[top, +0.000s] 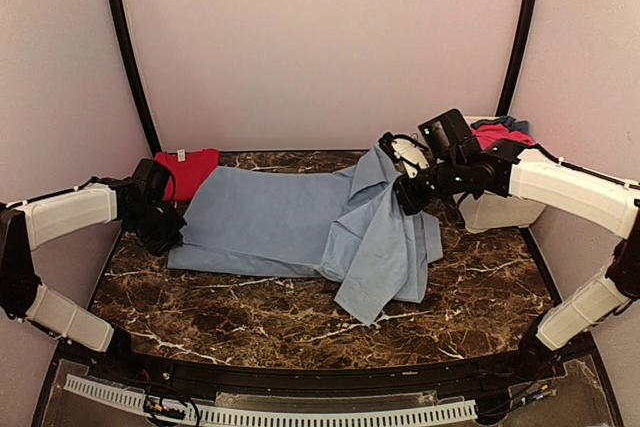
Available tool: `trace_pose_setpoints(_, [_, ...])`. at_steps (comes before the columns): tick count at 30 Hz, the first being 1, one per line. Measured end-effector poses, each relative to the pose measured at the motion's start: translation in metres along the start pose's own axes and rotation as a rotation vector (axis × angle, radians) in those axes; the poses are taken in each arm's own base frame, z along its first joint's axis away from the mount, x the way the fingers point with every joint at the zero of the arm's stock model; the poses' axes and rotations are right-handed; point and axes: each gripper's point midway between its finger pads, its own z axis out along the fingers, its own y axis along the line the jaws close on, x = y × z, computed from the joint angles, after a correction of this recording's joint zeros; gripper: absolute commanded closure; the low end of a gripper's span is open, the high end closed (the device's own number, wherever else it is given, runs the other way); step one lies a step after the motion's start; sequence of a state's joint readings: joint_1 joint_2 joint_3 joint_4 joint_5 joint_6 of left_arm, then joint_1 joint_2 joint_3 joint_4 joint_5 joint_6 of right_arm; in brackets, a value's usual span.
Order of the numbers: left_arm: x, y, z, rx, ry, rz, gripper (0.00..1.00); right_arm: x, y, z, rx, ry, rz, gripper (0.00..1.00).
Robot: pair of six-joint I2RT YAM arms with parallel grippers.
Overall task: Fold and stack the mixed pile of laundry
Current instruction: Fold the flattened shirt at the center of the board.
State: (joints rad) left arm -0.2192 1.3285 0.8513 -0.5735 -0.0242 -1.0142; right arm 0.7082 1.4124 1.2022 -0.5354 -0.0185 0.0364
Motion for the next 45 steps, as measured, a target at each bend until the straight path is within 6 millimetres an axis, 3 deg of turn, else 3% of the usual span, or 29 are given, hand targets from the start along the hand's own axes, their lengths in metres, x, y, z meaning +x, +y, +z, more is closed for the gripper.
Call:
trace_pose_setpoints(9, [-0.015, -0.013, 0.028, -0.011, 0.003, 0.022, 1.00, -0.049, -0.035, 0.036, -0.005, -0.041, -0.070, 1.00])
trace_pose_setpoints(18, [-0.028, -0.027, 0.042, -0.010, -0.014, 0.045, 1.00, -0.073, -0.063, 0.080, -0.028, -0.052, -0.093, 0.99])
trace_pose_setpoints(22, [-0.031, -0.027, 0.050, -0.026, -0.016, 0.059, 1.00, -0.071, -0.064, 0.105, -0.049, -0.029, -0.093, 0.81])
trace_pose_setpoints(26, [-0.033, -0.027, 0.057, -0.043, -0.012, 0.080, 0.88, -0.058, -0.071, 0.128, -0.026, 0.026, -0.067, 0.47])
trace_pose_setpoints(28, [-0.036, -0.028, 0.060, -0.045, -0.010, 0.092, 0.82, -0.051, -0.077, 0.132, 0.002, 0.054, -0.064, 0.37])
trace_pose_setpoints(31, [-0.044, -0.029, 0.062, -0.031, -0.002, 0.112, 0.69, -0.045, -0.087, 0.128, 0.049, 0.084, -0.050, 0.23])
trace_pose_setpoints(38, [-0.067, -0.034, 0.050, 0.024, -0.019, 0.133, 0.35, -0.044, -0.113, 0.103, 0.112, 0.110, 0.026, 0.22])
trace_pose_setpoints(41, [-0.075, -0.037, 0.032, 0.055, -0.055, 0.132, 0.32, -0.040, -0.114, 0.085, 0.090, 0.096, 0.089, 0.21])
trace_pose_setpoints(45, [-0.076, -0.040, 0.004, 0.114, -0.102, 0.146, 0.28, -0.009, -0.089, 0.045, 0.017, 0.100, 0.191, 0.26])
